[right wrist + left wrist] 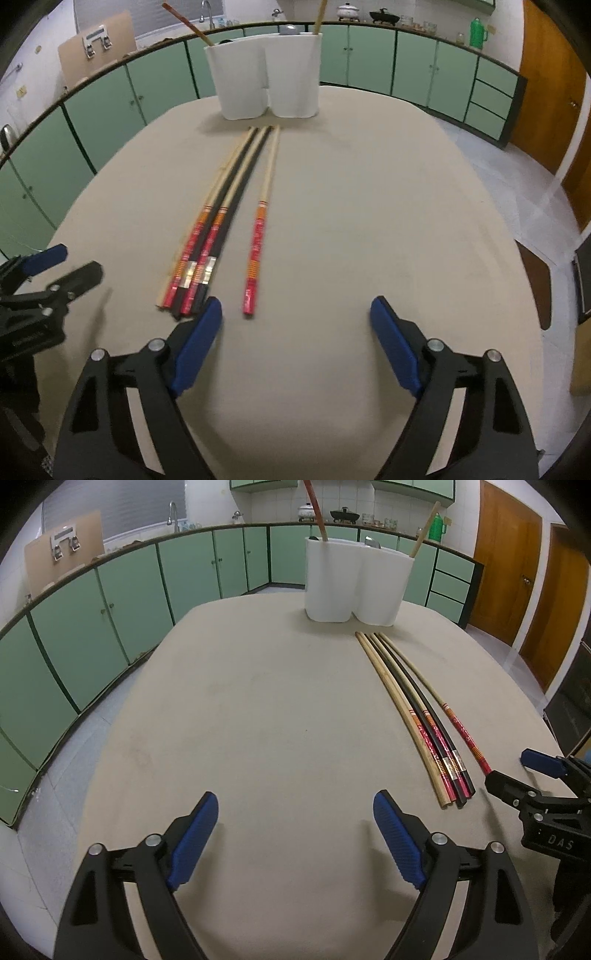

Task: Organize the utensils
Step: 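Grasp a red-patterned chopstick with the right tool while the left tool grasps a plain wooden chopstick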

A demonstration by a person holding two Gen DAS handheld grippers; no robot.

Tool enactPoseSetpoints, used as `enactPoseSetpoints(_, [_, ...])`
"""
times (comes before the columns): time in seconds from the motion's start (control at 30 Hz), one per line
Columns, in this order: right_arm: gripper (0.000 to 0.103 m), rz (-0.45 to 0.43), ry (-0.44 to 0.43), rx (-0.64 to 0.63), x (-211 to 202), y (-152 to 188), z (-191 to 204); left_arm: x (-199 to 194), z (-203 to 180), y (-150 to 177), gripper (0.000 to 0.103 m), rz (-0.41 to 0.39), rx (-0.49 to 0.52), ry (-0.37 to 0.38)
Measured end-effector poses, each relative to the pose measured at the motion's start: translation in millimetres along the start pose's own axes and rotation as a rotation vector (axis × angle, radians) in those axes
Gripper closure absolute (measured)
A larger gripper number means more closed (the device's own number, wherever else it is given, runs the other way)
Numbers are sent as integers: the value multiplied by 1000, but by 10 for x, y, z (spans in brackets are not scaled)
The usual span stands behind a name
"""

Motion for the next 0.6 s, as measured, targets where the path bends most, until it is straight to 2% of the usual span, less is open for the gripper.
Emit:
enactPoseSetpoints(0.03, [29,-2,-4,-11,5,-1,35,1,1,-2,19,0,0,1])
enactPoseSetpoints(0.1, [42,0,-6,-32,16,-3,86,-7,-6,-2,18,1,3,5])
enactPoseSetpoints(0.13, [45,-3,-1,-38,20,-10,99,-9,-14,-4,18,1,4,7])
enactPoseSetpoints(0.2, [68,-17,-11,-45,16,-26,121,-8,-49,-10,18,1,7,15])
enactPoseSetpoints(0.23, [73,-21,-20,-50,12,-29,130,-7,-64,-10,18,2,6,22])
enactPoseSetpoints(0.3, [92,-30,-33,-72,-7,-28,157,9,-123,-10,18,8,3,40])
enactPoseSetpoints(0.37, [97,-31,-42,-81,-25,-25,174,25,-197,-10,18,11,8,54])
enactPoseSetpoints(0.6, [98,-29,-38,-36,-36,-17,-7,91,-537,16,18,30,61,105])
Point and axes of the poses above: each gripper's, at about its wrist camera, not at the fingertips, and x roughly the way its jaws point, z to its left, y to its underside, the point moved 7 cm from there along x, roughly the way its jaws point, and after that the axes turned 5 degrees about y, right-handed, at the moved point
